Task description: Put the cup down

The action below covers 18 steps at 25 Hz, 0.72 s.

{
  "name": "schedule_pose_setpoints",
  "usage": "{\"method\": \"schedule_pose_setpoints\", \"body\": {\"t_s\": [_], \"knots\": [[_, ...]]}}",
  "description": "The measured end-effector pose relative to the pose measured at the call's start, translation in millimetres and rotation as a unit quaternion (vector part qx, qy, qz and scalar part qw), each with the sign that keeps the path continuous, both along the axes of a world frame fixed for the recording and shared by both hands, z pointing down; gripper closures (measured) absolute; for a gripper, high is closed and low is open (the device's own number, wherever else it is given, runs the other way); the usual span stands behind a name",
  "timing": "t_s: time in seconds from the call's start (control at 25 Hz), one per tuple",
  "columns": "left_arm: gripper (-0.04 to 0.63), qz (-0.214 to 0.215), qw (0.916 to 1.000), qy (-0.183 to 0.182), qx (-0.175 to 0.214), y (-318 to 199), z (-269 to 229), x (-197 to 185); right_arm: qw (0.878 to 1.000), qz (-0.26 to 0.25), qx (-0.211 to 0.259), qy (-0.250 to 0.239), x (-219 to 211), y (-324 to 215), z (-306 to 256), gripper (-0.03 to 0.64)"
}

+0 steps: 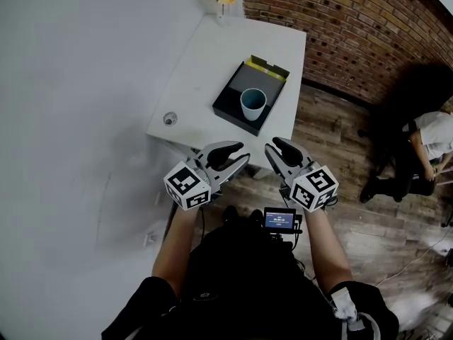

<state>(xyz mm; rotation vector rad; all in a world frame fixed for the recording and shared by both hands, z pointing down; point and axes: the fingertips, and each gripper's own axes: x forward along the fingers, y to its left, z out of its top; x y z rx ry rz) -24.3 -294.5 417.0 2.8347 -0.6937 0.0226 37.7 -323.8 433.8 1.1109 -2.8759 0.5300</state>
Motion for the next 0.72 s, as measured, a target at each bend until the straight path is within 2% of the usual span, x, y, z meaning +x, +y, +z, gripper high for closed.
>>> {"method": "schedule_pose_setpoints", "body": {"t_s": [0.72], "knots": [[0.472,0.001,1.0,-0.001,-0.002,-0.6,-6.7,0.6,1.0,-0.006,0.015,0.02,4.1,-4.9,-5.2,0.494]]}}
